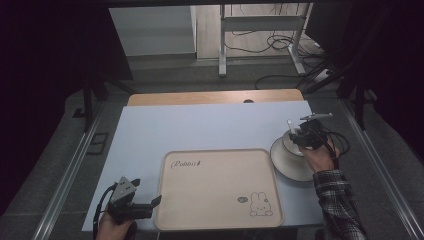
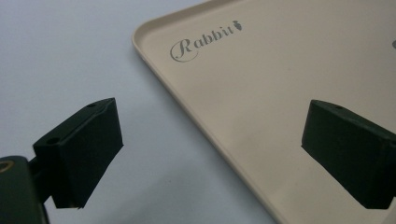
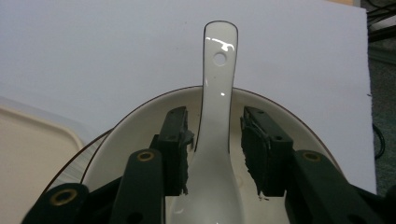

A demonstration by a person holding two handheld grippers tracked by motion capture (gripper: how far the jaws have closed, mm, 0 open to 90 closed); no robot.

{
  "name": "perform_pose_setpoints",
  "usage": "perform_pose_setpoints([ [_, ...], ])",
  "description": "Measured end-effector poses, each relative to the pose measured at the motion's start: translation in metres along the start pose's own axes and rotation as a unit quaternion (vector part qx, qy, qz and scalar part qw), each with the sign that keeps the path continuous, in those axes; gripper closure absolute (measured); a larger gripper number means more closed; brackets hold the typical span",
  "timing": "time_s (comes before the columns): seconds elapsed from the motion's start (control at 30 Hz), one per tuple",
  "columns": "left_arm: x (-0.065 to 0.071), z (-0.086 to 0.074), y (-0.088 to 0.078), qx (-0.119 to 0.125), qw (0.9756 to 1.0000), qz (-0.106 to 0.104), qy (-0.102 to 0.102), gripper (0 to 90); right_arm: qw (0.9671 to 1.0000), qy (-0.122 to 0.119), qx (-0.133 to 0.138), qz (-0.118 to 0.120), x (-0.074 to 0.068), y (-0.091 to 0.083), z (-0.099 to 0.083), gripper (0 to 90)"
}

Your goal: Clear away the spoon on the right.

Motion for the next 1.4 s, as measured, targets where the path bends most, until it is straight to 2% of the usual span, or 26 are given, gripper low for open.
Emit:
perform_pose_setpoints([
  [0.3,0.001,0.000,0.000,-0.001,1.0000,0.002,0.003,5.0,0.9998,0.016,-0.015,-0.005,-0.001,0.011,0.002,73.0],
  [0.53,0.001,0.000,0.000,-0.002,1.0000,0.003,0.005,5.0,0.9997,0.019,-0.015,0.000,-0.001,0.009,0.002,74.3],
  [0.83,0.002,0.000,0.000,-0.001,0.9999,0.005,0.009,5.0,0.9997,0.013,0.000,0.019,-0.002,-0.009,0.007,74.6],
  [1.4,0.003,0.000,0.000,-0.002,0.9999,0.007,0.013,5.0,0.9992,0.011,0.017,0.034,0.003,-0.038,0.017,74.7],
])
Point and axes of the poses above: each handheld gripper's, and its own axes: y roughly forward along the jaws, z roughly out of its top, x roughly to its right, the point moved 1 cm from there along y, roughly forward along the jaws, and after that the axes turned 4 degrees about z, right-handed, at the moved point
